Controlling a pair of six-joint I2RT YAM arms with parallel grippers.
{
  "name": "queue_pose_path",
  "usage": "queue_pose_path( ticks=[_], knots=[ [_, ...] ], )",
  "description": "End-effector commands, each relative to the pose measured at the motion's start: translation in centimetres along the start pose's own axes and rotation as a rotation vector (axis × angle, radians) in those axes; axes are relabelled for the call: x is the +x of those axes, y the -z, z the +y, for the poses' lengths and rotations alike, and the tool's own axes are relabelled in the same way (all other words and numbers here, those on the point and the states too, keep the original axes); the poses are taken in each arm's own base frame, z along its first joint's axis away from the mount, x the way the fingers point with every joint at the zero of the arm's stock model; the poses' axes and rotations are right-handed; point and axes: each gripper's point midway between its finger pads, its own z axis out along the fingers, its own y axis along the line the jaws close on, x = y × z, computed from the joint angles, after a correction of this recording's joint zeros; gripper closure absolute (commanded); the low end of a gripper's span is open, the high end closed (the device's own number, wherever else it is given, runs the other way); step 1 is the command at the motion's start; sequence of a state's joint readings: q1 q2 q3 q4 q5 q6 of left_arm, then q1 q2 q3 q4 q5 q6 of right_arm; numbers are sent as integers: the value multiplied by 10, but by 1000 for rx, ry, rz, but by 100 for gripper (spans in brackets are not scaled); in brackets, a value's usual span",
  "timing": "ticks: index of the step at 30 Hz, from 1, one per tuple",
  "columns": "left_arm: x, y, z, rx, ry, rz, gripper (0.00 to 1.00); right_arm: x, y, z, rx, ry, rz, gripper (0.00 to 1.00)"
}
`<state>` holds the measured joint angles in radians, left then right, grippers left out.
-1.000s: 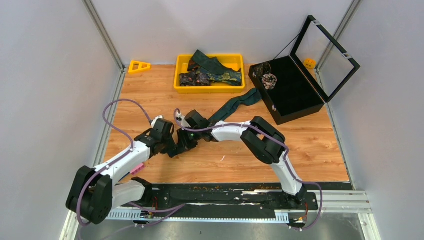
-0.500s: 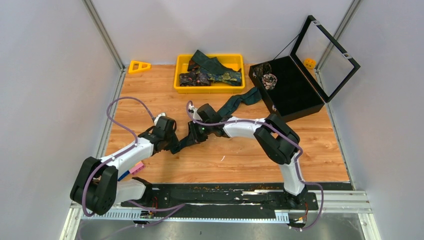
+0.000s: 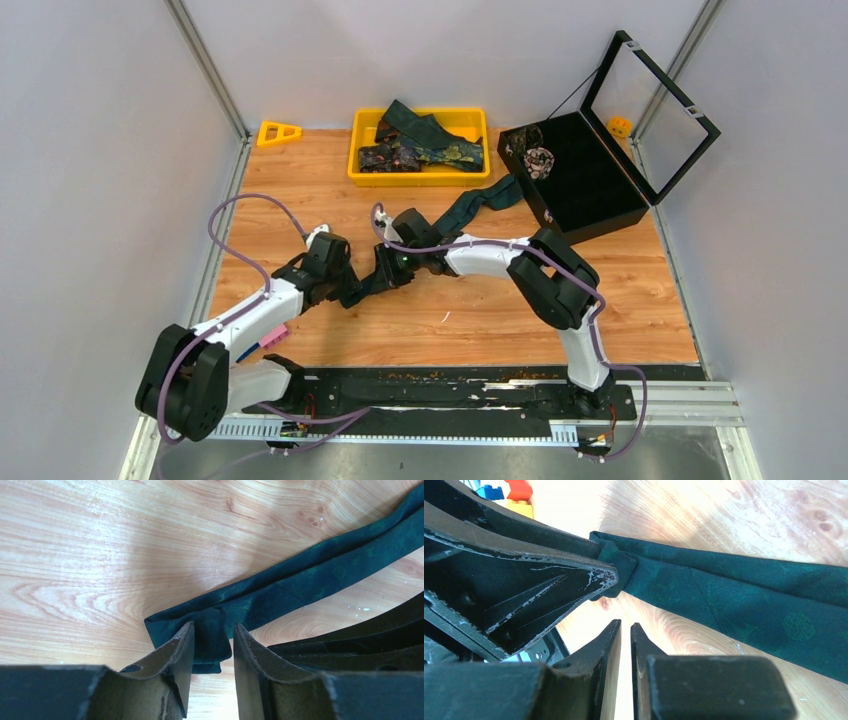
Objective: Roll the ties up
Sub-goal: Roll the tie at the center of the board.
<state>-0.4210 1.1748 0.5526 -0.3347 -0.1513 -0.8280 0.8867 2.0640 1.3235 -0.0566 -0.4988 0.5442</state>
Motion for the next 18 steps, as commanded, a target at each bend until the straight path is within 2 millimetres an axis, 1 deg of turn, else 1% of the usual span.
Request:
queue_pose_path(
  ticks=[1, 3, 5, 8, 9, 13, 18],
  knots=[
    [-5, 8, 0, 9, 18, -24, 61, -29, 13, 38, -75, 64, -71, 86],
    [-4, 11, 2, 8, 21, -28, 65, -30, 12, 42, -83, 64, -70, 85],
    [-4, 13, 5, 6, 24, -38, 67, -30, 11, 46, -90, 68, -69, 85],
    [-5, 14, 10, -8, 28, -59, 73, -32, 11, 51, -94, 71, -70, 85],
    [-5, 14, 13, -19, 29, -64, 77, -31, 10, 52, -94, 70, -66, 85],
    [-4, 15, 17, -25, 32, -73, 99, -31, 8, 59, -103, 77, -63, 85],
    [-5, 16, 18, -25, 43, -86, 100, -28, 2, 63, -111, 78, -49, 85]
  ],
)
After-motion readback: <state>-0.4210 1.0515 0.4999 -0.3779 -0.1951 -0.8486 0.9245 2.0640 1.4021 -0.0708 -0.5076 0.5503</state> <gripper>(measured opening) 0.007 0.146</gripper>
